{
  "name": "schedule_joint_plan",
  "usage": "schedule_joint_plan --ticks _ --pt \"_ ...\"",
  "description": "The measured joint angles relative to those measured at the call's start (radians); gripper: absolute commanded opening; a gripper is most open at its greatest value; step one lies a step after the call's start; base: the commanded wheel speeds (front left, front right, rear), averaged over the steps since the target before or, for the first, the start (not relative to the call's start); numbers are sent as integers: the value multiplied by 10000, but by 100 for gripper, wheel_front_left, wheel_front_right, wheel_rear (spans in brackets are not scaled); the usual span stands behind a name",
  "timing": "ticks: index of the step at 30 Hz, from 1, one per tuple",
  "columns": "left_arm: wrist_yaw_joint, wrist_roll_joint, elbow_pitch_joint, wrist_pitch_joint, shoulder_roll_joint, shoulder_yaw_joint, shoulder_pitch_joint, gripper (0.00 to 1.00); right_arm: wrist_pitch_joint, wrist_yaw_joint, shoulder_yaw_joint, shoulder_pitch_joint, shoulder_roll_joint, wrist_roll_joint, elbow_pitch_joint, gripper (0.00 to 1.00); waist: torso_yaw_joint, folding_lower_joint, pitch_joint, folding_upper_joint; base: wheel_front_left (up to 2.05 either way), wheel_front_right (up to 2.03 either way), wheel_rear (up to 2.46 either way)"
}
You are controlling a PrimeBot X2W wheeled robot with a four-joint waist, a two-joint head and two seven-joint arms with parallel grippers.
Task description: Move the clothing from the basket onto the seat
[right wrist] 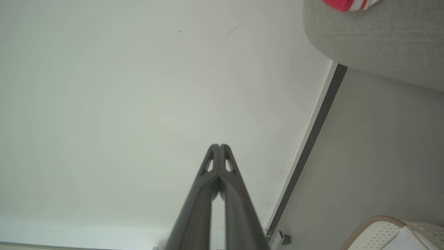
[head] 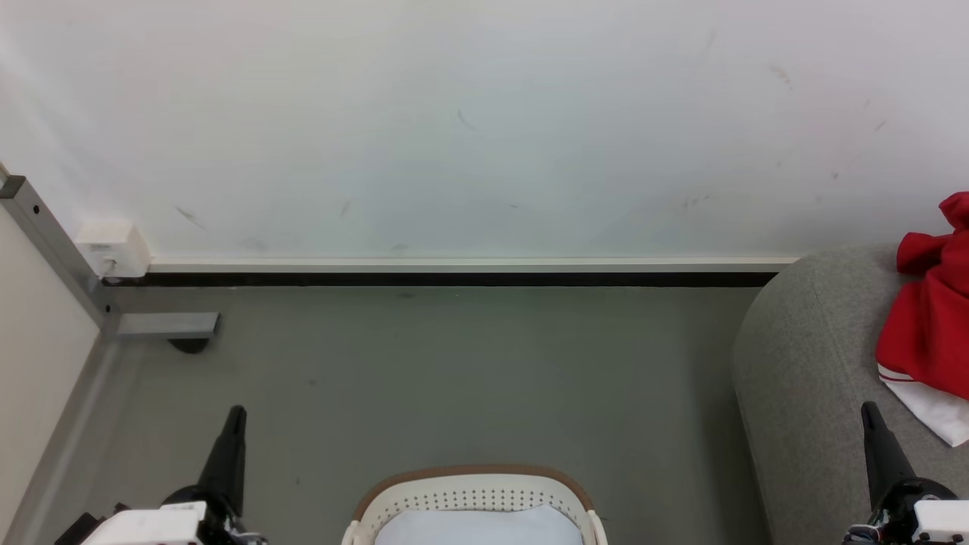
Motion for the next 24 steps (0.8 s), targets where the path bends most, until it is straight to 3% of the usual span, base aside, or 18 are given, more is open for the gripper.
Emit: schedule_joint_plan --ticks 24 --pt "-42 -88 8 46 -29 44 -14 0 54 0 -61 -8 36 81 8 0 3 0 0 0 0 0 0"
